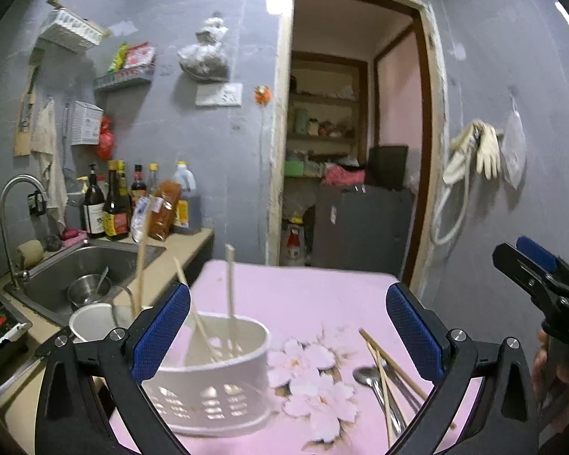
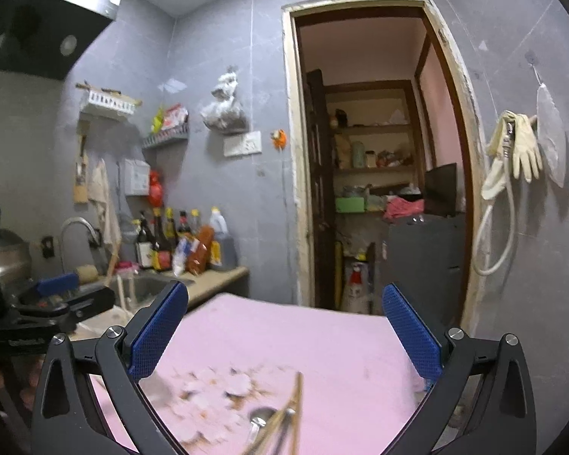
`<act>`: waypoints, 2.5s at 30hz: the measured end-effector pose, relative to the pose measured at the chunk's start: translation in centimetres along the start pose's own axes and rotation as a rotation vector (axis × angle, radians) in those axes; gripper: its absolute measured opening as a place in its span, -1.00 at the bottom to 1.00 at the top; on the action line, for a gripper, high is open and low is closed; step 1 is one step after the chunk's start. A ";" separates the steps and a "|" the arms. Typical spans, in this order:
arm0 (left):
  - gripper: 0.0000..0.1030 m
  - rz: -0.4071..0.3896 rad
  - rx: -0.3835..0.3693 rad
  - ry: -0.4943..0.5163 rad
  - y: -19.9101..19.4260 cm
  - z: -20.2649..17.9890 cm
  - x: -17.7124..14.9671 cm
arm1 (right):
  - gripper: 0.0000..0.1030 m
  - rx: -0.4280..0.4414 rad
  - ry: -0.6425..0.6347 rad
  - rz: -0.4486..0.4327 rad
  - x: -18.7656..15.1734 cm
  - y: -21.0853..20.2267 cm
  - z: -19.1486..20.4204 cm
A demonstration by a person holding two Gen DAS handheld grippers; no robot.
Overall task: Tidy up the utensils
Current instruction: 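Move both tools back over the pile and close the left tool on a chopstick, then close the right tool on a wooden chopstick while the left tool holds its chopstick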
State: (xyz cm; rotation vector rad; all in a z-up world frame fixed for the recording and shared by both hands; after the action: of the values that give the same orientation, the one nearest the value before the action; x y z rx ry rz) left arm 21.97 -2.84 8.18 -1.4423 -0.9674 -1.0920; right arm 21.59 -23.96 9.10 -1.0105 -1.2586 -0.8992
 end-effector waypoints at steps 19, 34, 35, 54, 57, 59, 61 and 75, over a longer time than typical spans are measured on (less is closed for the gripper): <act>0.96 0.370 -0.136 0.103 6.6 -5.8 -8.5 | 0.24 0.050 -0.016 0.357 -8.0 3.7 -3.7; -0.18 0.674 -0.305 0.120 11.7 -8.7 -13.1 | -0.68 0.134 0.007 0.583 -11.3 6.7 -3.9; -0.23 0.693 -0.317 0.116 12.1 -8.9 -13.4 | -0.71 0.139 0.003 0.594 -11.5 6.8 -3.8; -0.93 0.803 -0.391 -0.013 14.2 -7.7 -12.8 | -0.76 0.177 -0.068 0.738 -13.6 8.7 -2.3; -0.95 0.794 -0.385 -0.033 13.6 -7.0 -12.7 | -0.76 0.186 -0.064 0.759 -13.9 8.8 -2.2; -0.95 0.788 -0.374 -0.048 13.2 -6.2 -12.5 | -0.76 0.187 -0.068 0.768 -14.0 9.1 -2.0; -0.95 0.781 -0.356 -0.059 12.9 -5.8 -12.5 | -0.76 0.191 -0.073 0.783 -14.2 9.3 -1.8; -0.95 0.733 -0.305 -0.080 10.0 -3.2 -11.7 | -0.75 0.140 -0.106 0.832 -14.6 11.1 -1.6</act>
State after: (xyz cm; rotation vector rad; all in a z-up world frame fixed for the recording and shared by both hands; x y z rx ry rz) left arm 28.11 -7.49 -5.57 -1.8880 -0.2613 -0.6458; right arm 31.04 -22.06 -6.58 -1.3239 -0.8363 -0.1140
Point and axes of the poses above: each gripper's, at about its wrist camera, not at the fingertips, and y roughly the way its jaws point, z to its left, x to its top, the point moved 4 cm from there along y, roughly the way its jaws point
